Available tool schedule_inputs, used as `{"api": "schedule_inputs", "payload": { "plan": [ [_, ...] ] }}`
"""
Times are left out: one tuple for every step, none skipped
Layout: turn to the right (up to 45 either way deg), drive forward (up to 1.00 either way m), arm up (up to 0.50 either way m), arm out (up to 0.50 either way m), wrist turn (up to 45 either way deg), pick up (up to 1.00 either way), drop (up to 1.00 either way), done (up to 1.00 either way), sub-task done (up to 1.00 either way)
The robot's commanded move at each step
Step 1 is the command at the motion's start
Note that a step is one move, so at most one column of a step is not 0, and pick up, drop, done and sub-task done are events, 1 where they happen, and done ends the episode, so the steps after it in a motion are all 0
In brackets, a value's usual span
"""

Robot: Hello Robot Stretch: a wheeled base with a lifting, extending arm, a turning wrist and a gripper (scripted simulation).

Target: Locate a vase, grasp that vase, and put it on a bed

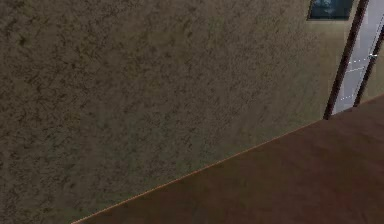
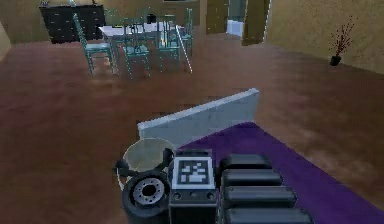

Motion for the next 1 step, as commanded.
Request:
{"api": "schedule_inputs", "payload": {
  "plan": [
    [-9.0,0.00,0.00,0.00,0.0,0.00,0.00,0.00,0.00]
  ]
}}
